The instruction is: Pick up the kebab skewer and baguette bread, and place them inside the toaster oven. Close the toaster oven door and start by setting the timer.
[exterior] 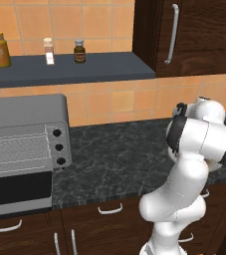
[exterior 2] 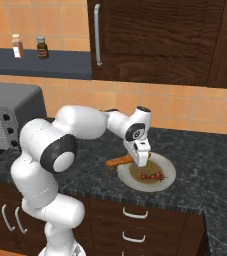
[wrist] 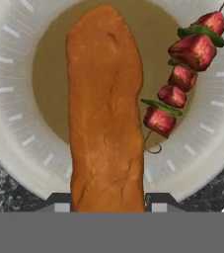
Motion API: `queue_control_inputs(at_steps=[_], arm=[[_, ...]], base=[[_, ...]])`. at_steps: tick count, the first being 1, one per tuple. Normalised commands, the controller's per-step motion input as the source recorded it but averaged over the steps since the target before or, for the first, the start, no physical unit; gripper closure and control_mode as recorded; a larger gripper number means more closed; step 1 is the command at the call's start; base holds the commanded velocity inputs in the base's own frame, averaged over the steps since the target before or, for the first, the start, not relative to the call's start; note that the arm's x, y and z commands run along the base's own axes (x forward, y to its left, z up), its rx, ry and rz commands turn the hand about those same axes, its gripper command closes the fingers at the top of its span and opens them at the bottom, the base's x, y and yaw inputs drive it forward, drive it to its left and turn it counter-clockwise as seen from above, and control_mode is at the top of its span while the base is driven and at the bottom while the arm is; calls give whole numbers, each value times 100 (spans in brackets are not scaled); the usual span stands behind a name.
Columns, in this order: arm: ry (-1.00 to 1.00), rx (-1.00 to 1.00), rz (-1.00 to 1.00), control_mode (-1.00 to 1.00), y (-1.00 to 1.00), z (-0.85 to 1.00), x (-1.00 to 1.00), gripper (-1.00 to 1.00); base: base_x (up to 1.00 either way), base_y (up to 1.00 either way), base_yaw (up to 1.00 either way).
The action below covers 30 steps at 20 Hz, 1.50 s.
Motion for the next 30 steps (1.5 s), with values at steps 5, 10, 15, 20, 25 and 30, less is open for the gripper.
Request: queue_control_inputs(at_steps=[5, 10, 15, 20, 25, 30], arm=[[-3, 3, -21, -100, 76, 34, -78, 100], [0, 5, -29, -100, 86, 46, -55, 100], [-6, 0, -20, -100, 100, 49, -36, 100], [-10, 0, -13, -100, 100, 71, -23, 100], [-8, -1, -12, -100, 100, 77, -2, 100], [1, -2, -5, -100, 100, 71, -3, 100]], base=[[0, 0, 0], [0, 0, 0], [0, 0, 0], [0, 0, 0], [0, 0, 0], [0, 0, 0]])
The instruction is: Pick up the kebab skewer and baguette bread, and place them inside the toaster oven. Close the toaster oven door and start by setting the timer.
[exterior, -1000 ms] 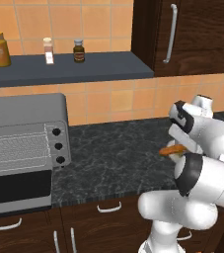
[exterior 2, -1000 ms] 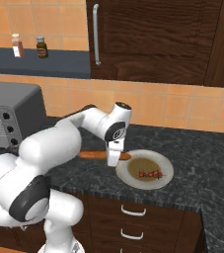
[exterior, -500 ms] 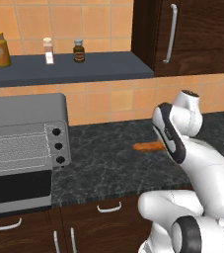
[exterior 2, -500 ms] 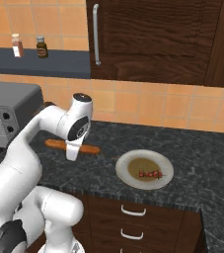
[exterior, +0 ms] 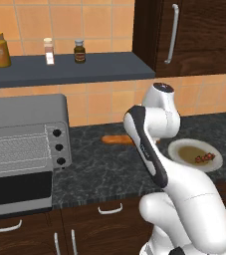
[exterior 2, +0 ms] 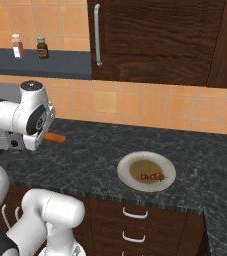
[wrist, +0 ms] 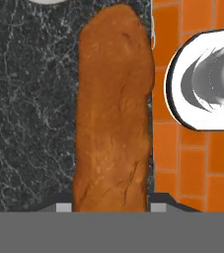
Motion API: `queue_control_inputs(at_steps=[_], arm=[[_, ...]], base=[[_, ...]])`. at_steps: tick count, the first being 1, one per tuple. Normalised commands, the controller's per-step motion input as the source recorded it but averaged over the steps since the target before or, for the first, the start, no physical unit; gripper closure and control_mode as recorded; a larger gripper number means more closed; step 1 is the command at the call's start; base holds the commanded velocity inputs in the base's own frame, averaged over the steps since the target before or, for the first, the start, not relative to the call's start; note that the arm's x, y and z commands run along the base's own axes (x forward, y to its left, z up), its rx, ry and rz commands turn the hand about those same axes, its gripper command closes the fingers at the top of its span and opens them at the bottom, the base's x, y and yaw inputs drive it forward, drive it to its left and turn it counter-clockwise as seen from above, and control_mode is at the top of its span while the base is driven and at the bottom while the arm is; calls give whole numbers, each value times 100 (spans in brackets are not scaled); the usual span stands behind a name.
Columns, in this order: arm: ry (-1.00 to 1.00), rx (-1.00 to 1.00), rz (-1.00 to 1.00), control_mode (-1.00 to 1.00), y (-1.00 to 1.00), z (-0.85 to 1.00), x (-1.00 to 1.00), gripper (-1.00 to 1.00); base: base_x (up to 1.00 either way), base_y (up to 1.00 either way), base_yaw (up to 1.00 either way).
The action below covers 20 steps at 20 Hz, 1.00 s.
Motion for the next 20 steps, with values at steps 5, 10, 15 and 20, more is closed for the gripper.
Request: queue_control_inputs(at_steps=[5, 10, 15, 20], arm=[[1, -6, 0, -100, 100, 28, -5, 100], [-2, -14, 0, -100, 100, 0, -9, 100], [-12, -1, -3, -100, 100, -10, -3, 100], [-17, 0, 0, -100, 100, -23, 0, 100]], base=[[0, 0, 0], [0, 0, 0], [0, 0, 0], [0, 0, 0]])
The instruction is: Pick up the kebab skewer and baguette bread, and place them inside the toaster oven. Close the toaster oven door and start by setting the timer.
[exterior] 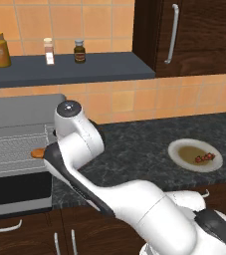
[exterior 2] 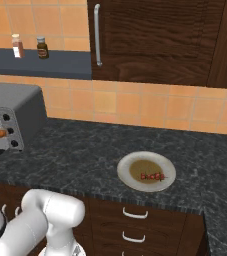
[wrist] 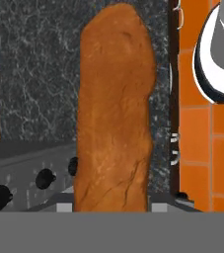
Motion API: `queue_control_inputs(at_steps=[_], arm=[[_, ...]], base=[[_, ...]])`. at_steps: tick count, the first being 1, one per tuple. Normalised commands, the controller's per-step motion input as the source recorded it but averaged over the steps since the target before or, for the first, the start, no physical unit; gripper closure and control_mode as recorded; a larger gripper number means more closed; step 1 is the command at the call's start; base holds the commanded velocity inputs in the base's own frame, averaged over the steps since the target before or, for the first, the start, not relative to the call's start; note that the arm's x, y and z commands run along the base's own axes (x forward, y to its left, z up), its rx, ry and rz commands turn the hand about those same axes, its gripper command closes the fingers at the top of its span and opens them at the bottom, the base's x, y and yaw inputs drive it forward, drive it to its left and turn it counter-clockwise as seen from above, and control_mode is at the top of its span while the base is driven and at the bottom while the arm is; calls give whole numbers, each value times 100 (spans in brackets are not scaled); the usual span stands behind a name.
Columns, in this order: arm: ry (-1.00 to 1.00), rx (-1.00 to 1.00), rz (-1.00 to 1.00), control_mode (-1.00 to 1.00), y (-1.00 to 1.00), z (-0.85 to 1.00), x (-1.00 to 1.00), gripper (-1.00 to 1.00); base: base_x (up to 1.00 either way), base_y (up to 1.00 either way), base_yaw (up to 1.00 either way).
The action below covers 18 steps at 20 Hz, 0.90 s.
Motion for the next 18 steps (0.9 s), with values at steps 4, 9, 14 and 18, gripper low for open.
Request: queue_control_inputs(at_steps=[4, 9, 14, 18], arm=[[-15, 0, 0, -100, 100, -1, 16, 100], [-15, 0, -4, -100, 100, 0, 42, 100], [-13, 0, -7, -100, 100, -1, 42, 100], [0, 0, -5, -100, 79, -12, 12, 100]], base=[[0, 0, 0], [0, 0, 0], [0, 0, 0], [0, 0, 0]])
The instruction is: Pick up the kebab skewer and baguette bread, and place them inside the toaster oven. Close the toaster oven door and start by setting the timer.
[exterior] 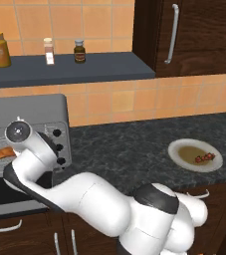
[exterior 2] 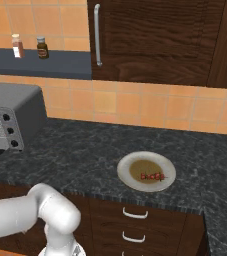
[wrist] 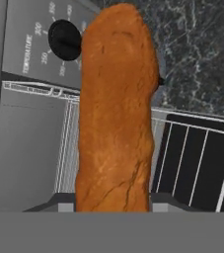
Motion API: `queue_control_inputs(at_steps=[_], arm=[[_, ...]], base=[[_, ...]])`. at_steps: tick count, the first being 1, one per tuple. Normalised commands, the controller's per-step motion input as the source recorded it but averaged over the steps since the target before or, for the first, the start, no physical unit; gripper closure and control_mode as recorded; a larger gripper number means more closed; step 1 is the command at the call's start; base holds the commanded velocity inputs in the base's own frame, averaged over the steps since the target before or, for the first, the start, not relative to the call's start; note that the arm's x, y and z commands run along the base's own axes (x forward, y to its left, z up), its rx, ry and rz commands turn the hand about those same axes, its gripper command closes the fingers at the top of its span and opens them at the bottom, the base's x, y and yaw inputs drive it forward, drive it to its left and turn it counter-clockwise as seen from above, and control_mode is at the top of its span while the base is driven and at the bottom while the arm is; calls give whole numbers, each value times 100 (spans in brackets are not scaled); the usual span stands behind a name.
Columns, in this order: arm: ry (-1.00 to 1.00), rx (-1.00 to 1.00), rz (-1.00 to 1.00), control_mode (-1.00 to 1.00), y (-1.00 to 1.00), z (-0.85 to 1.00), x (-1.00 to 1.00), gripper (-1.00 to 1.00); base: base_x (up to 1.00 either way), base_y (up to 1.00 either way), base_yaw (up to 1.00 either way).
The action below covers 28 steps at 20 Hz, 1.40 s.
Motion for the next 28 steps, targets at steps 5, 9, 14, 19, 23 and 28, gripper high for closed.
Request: queue_control_inputs(at_steps=[5, 9, 14, 19, 23, 28], arm=[[0, 6, -9, -100, 55, -6, 13, 100], [0, 16, -19, -100, 44, 0, 8, 100], [0, 12, -26, -100, 0, -16, 30, 100], [2, 0, -15, -100, 25, -18, 16, 100], [10, 0, -8, -100, 49, -14, 0, 100], [1, 0, -2, -100, 24, -16, 34, 100]], base=[[0, 0, 0], [0, 0, 0], [0, 0, 0], [0, 0, 0], [0, 0, 0], [0, 0, 0]])
